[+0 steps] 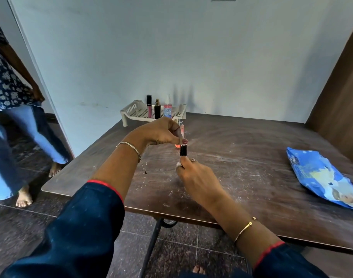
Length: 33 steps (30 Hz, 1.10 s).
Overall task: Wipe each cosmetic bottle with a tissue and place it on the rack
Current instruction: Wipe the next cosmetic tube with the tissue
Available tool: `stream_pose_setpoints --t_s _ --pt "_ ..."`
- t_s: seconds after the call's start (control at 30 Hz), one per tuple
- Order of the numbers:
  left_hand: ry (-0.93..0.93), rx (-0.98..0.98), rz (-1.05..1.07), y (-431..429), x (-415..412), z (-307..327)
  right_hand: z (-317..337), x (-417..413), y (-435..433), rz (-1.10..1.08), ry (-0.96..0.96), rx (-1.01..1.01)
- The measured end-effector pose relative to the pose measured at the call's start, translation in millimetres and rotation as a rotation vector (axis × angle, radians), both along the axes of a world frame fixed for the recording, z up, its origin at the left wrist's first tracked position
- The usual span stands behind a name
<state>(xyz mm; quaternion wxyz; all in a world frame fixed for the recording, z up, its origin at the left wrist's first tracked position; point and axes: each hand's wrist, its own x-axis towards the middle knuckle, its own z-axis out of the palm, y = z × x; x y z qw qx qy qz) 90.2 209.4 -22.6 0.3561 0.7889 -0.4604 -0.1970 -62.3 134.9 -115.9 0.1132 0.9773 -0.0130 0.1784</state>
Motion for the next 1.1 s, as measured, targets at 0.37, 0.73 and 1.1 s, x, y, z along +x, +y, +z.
stream_pose_setpoints --t_s 0.37,0.73,1.1 --pt "-0.014 -0.127 -0.029 5 1 -11 -3 5 -27 0.095 -0.218 0.194" --pt "0.008 -0.092 -0.065 1 6 -9 9 14 -31 0.214 -0.493 0.246" --pt "0.01 -0.072 -0.073 0 6 -7 -21 14 -30 0.117 -0.087 0.065"
